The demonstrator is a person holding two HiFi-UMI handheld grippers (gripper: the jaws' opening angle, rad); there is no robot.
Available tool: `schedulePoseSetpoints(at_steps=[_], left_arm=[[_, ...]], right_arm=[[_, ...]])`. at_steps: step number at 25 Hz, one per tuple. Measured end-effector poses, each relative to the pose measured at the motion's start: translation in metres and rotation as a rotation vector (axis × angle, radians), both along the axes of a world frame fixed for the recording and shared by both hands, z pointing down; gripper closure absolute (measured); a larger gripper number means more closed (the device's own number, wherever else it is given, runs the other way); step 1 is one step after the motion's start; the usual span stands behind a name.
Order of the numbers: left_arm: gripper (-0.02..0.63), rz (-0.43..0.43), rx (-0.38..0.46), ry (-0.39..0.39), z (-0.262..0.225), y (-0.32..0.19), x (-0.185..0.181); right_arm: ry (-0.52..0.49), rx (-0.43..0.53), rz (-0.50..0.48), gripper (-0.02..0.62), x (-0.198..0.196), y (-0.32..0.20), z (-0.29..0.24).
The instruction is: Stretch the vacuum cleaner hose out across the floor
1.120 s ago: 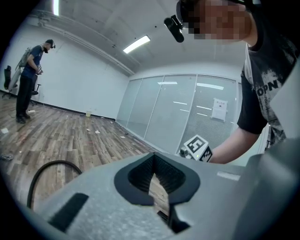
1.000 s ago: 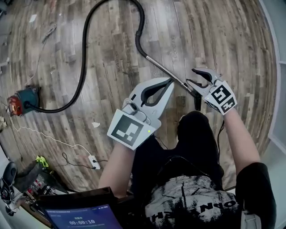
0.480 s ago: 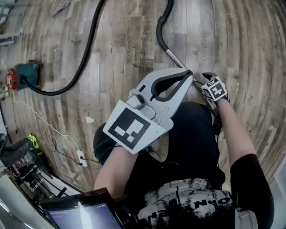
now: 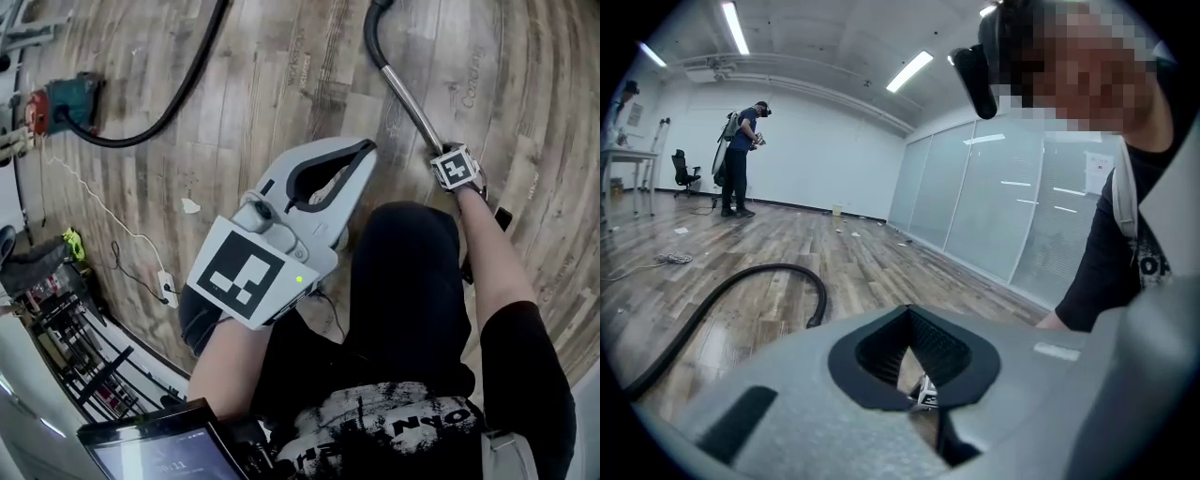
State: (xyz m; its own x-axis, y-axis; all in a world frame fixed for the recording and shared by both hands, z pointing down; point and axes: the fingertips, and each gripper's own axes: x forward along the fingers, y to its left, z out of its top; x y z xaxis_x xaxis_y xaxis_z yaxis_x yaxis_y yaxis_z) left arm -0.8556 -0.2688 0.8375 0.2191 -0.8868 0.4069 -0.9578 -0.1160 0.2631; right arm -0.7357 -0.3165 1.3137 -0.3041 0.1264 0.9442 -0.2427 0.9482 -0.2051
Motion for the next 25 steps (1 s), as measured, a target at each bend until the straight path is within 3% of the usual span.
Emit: schedulePoseSetpoints(at_steps=[6, 10, 14, 16, 21, 25], left_arm=[[0.606, -0.003, -0.086, -0.023, 0.024, 0.011, -0.004], [0.604, -0.022, -0.133, 0.011, 0.051, 0.01, -0.008], [0.601, -0.041, -0.225, 0.125, 0.104, -0.002, -0.003], [0.54, -0.057, -0.287, 0.193, 0.14, -0.009, 0.001], [0.455, -0.14, -0.421, 0.445, 0.24, -0.029, 0.018], [0.409, -0.224, -0.442, 0.629, 0.301, -0.05, 0.038]], right_arm=[[0.109, 0.052, -0.002, 0.41, 0.012, -0.009, 0.001], [0.017, -0.01, 0.057, 0.417, 0.003, -0.006, -0.002], [-0.005, 0.01, 0.066, 0.419, 0.013, -0.012, -0.018], [-0.033, -0.006, 0.061, 0.422, 0.014, -0.009, -0.031], [-0.037, 0.003, 0.073, 0.425, 0.029, -0.018, -0.06], [-0.059, -0.016, 0.065, 0.425, 0.035, -0.016, -0.08]])
